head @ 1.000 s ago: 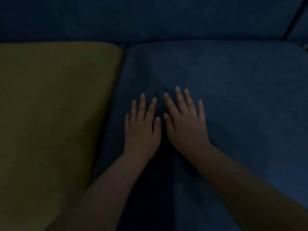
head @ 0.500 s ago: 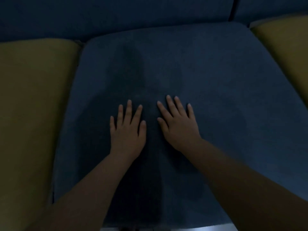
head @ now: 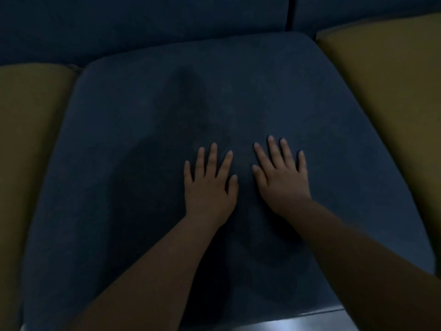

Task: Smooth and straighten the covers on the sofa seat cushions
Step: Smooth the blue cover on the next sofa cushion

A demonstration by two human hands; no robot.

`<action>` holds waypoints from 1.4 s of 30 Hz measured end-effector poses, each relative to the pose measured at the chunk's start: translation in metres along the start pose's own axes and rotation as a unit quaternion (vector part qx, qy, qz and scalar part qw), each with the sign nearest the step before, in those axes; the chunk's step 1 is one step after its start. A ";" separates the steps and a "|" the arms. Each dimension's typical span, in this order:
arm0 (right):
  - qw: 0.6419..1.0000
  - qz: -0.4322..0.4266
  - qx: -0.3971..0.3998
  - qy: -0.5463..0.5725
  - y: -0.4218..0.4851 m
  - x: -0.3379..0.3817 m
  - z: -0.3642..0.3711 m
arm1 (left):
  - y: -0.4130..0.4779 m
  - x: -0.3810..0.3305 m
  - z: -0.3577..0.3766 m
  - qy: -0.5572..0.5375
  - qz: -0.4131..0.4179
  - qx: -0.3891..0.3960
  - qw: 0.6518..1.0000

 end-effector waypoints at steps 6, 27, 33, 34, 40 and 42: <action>0.988 -0.015 0.088 0.125 0.005 -0.002 -0.011 | 0.002 -0.005 -0.006 -0.001 -0.017 0.033 0.999; 0.993 0.020 -0.091 0.074 0.003 -0.132 -0.025 | 0.045 -0.126 0.004 -0.065 0.029 -0.046 0.996; 0.968 0.051 -0.223 0.103 0.019 -0.175 -0.080 | 0.072 -0.192 -0.036 -0.130 0.065 -0.130 0.981; 0.970 0.053 -0.215 0.103 0.021 -0.182 -0.077 | 0.076 -0.199 -0.030 -0.125 0.073 -0.127 0.981; 0.992 0.059 -0.089 0.068 0.013 -0.200 -0.012 | 0.079 -0.203 0.026 -0.015 0.093 -0.060 0.994; 0.991 0.058 -0.087 0.077 0.014 -0.199 -0.014 | 0.078 -0.205 0.024 -0.022 0.099 -0.061 0.993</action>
Point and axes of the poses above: each hand's wrist, its own y-axis towards the middle knuckle, its own z-axis out of the palm, x = y × z, the point moved 7 cm from there along y, towards the middle knuckle, and after that the axes turned 8 degrees about -x, right-handed, at the moved point
